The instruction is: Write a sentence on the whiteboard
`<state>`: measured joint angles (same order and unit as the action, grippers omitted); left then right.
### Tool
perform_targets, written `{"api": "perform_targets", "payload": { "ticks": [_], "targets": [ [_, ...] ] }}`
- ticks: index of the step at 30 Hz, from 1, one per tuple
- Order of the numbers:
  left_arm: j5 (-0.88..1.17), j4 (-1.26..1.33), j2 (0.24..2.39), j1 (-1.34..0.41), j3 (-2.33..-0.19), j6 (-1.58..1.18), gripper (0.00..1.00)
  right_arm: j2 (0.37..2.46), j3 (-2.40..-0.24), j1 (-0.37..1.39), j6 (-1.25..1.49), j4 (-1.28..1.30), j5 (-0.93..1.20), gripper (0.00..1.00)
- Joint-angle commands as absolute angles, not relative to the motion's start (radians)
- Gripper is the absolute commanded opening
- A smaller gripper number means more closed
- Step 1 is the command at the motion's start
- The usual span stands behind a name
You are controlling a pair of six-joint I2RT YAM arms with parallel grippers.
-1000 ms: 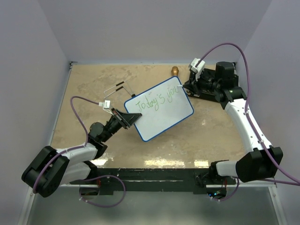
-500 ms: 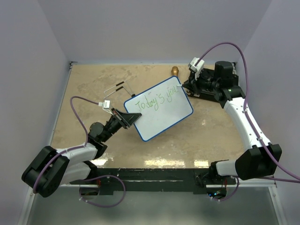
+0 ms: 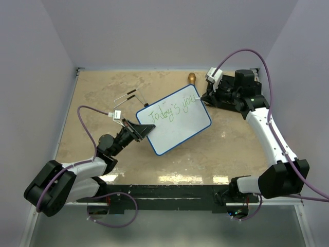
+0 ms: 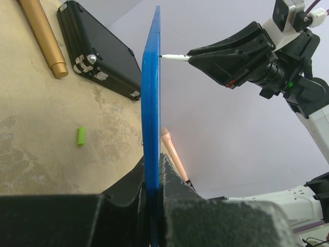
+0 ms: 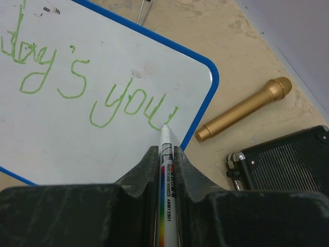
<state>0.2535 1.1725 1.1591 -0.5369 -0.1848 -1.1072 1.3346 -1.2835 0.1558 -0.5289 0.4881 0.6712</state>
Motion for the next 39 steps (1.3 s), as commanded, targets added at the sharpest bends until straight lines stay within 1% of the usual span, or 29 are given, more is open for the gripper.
{"api": "perform_targets", "payload": {
  "ticks": [1,19,27,33,35,37,39],
  "targets": [
    [0.250,1.850,1.141,-0.531,-0.206,-1.117,0.00,1.299,-1.275,0.153,-0.555,0.517,0.675,0.00],
    [0.253,1.842,1.143,-0.532,-0.210,-1.120,0.00,1.356,-1.336,0.152,-0.468,0.397,0.681,0.00],
    [0.250,1.841,1.138,-0.532,-0.207,-1.118,0.00,1.345,-1.328,0.149,-0.417,0.336,0.600,0.00],
    [0.244,1.842,1.141,-0.526,-0.196,-1.118,0.00,1.272,-1.327,0.133,-0.410,0.354,0.750,0.00],
    [0.241,1.838,1.138,-0.525,-0.195,-1.120,0.00,1.223,-1.330,0.133,-0.414,0.364,0.862,0.00],
    [0.238,1.836,1.138,-0.523,-0.195,-1.114,0.00,1.198,-1.344,0.132,-0.467,0.417,0.966,0.00],
    [0.235,1.836,1.146,-0.523,-0.201,-1.108,0.00,1.189,-1.354,0.135,-0.497,0.492,1.015,0.00]
  ]
}}
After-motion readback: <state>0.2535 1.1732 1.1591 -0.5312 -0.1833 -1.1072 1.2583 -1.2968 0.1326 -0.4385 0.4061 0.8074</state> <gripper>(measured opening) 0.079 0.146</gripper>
